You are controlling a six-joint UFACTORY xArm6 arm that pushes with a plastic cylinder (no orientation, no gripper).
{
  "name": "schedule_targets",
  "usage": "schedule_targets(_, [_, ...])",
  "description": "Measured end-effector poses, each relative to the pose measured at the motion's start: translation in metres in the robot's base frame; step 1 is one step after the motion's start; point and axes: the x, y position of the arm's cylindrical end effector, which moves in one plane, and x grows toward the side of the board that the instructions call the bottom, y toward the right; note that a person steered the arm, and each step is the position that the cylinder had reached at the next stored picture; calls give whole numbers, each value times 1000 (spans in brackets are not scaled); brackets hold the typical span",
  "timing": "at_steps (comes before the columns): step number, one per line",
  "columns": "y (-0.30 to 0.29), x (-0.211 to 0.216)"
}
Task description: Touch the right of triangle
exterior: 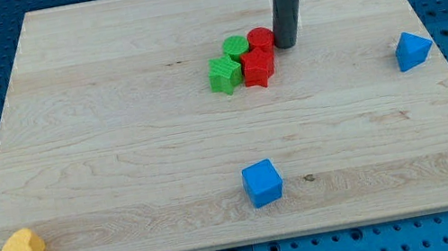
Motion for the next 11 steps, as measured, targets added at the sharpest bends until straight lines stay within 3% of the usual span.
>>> schedule_targets(6, [10, 0])
schedule_targets(11, [137, 16])
